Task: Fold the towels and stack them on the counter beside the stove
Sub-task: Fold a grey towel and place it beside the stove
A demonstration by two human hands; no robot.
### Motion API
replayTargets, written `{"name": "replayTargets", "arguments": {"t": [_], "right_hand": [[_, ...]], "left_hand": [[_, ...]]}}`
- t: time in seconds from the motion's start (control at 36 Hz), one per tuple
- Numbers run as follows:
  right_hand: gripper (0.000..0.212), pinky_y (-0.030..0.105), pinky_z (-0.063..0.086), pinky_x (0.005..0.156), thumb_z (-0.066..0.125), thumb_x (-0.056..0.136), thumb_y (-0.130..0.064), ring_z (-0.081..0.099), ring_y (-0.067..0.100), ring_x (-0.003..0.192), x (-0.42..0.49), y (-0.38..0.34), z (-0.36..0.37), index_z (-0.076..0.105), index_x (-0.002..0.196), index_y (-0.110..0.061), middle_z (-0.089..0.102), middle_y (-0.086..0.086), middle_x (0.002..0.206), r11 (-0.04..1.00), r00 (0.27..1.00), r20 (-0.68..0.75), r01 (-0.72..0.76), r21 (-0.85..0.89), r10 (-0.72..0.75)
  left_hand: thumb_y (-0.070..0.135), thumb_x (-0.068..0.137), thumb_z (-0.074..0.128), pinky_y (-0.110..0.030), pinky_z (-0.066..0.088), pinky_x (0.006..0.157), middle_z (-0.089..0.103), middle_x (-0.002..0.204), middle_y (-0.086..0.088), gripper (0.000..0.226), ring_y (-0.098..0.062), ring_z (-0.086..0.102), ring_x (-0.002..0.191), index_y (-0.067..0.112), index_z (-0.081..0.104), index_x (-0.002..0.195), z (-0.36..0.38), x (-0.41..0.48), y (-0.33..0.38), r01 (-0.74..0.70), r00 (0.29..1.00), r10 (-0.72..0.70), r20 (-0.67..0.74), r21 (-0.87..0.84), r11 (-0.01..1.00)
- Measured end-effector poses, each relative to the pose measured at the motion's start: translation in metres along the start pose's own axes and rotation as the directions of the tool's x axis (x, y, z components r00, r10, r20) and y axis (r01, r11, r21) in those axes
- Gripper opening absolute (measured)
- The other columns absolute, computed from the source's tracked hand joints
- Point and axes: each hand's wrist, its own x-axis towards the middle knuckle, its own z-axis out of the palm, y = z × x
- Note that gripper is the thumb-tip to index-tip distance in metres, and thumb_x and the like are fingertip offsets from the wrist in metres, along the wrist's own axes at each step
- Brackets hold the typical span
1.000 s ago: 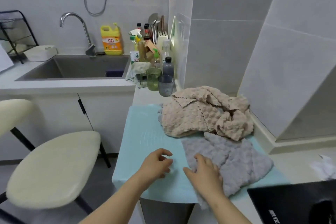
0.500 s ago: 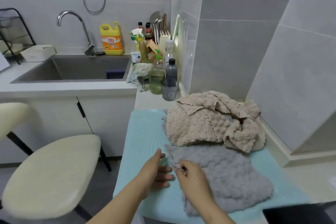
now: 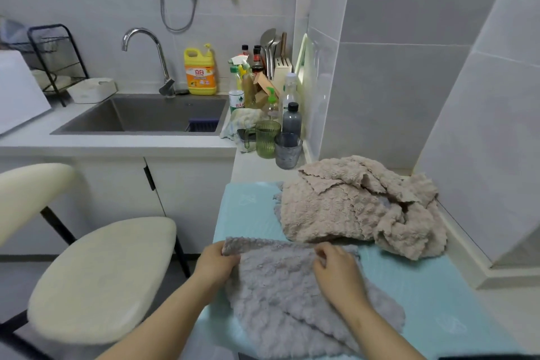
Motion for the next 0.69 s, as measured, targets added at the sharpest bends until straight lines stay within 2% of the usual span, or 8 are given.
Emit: {"name": "replayTargets", "arguments": {"t": [0.06, 0.17, 0.28, 0.36, 0.42, 0.47, 0.61, 0.69], "right_hand": [[0.035, 0.030, 0.046, 0.085, 0.042, 0.095, -0.019, 0.054, 0.016, 0.101, 0.002, 0.005, 0.001, 0.047, 0.130, -0.018, 0.060, 0.000, 0.114, 0.999, 0.998, 0.056, -0.032, 0.013, 0.031], [0.049, 0.028, 0.035, 0.051, 0.036, 0.097, -0.017, 0.051, 0.013, 0.060, 0.005, 0.006, 0.003, 0.024, 0.145, -0.019, 0.057, -0.001, 0.069, 0.997, 0.992, 0.107, -0.072, 0.028, 0.068], [0.061, 0.025, 0.027, 0.045, 0.035, 0.096, -0.013, 0.038, 0.009, 0.050, 0.012, 0.004, 0.001, 0.006, 0.150, -0.023, 0.044, -0.004, 0.058, 0.996, 0.986, 0.145, -0.068, -0.059, 0.076], [0.059, 0.023, 0.028, 0.046, 0.036, 0.096, -0.013, 0.041, 0.009, 0.053, 0.016, 0.002, -0.001, 0.013, 0.149, -0.023, 0.047, -0.004, 0.064, 0.993, 0.983, 0.163, -0.074, -0.091, 0.088], [0.048, 0.023, 0.037, 0.054, 0.034, 0.097, -0.014, 0.050, 0.013, 0.068, 0.017, 0.001, 0.000, 0.030, 0.144, -0.021, 0.055, 0.000, 0.087, 0.987, 0.982, 0.149, -0.096, -0.126, 0.114], [0.039, 0.027, 0.045, 0.070, 0.031, 0.096, -0.013, 0.051, 0.019, 0.082, 0.019, 0.002, 0.002, 0.047, 0.132, -0.016, 0.047, 0.006, 0.112, 0.976, 0.979, 0.122, -0.140, -0.164, 0.161], [0.011, 0.031, 0.042, 0.073, 0.031, 0.092, -0.003, 0.051, 0.022, 0.088, 0.015, 0.001, 0.004, 0.040, 0.092, -0.009, 0.039, 0.003, 0.115, 0.971, 0.973, 0.123, -0.174, -0.166, 0.196], [0.018, 0.027, 0.037, 0.073, 0.031, 0.095, -0.009, 0.048, 0.020, 0.089, 0.016, 0.003, 0.004, 0.049, 0.093, -0.011, 0.041, 0.005, 0.121, 0.962, 0.979, 0.129, -0.120, -0.244, 0.155]], "left_hand": [[0.002, 0.087, 0.056, -0.027, 0.040, 0.060, 0.060, 0.070, -0.005, 0.023, -0.022, 0.053, 0.066, 0.018, 0.059, 0.071, -0.004, 0.006, -0.004, -0.006, 1.000, 0.007, -0.027, 0.043, 0.999], [0.006, 0.085, 0.059, -0.026, 0.038, 0.058, 0.060, 0.071, -0.005, 0.017, -0.020, 0.053, 0.068, 0.012, 0.056, 0.070, -0.007, 0.012, -0.012, -0.002, 0.998, 0.011, -0.056, 0.148, 0.989], [0.011, 0.081, 0.064, -0.022, 0.041, 0.056, 0.062, 0.074, -0.005, 0.007, -0.015, 0.055, 0.064, 0.007, 0.058, 0.080, -0.008, 0.013, -0.014, 0.020, 0.999, -0.010, -0.036, 0.295, 0.955], [0.014, 0.081, 0.065, -0.016, 0.038, 0.049, 0.056, 0.070, 0.001, 0.013, -0.010, 0.051, 0.062, 0.012, 0.054, 0.074, -0.009, 0.015, -0.010, 0.023, 1.000, -0.020, -0.012, 0.373, 0.928], [0.016, 0.082, 0.064, -0.016, 0.037, 0.050, 0.055, 0.070, 0.002, 0.016, -0.011, 0.051, 0.065, 0.014, 0.052, 0.073, -0.008, 0.017, -0.010, 0.011, 1.000, -0.013, 0.003, 0.416, 0.909], [0.018, 0.083, 0.064, -0.019, 0.040, 0.055, 0.058, 0.077, 0.000, 0.009, -0.015, 0.054, 0.072, 0.012, 0.057, 0.082, -0.007, 0.019, -0.011, -0.004, 1.000, -0.001, 0.012, 0.437, 0.899], [0.020, 0.085, 0.064, -0.023, 0.042, 0.067, 0.061, 0.090, -0.003, 0.013, -0.018, 0.056, 0.082, 0.011, 0.059, 0.093, -0.006, 0.022, -0.013, -0.027, 0.999, 0.013, 0.033, 0.468, 0.883], [0.021, 0.085, 0.063, -0.023, 0.043, 0.069, 0.062, 0.091, -0.002, 0.011, -0.017, 0.057, 0.083, 0.016, 0.057, 0.093, -0.007, 0.024, -0.012, -0.024, 0.999, 0.002, 0.046, 0.475, 0.880]]}}
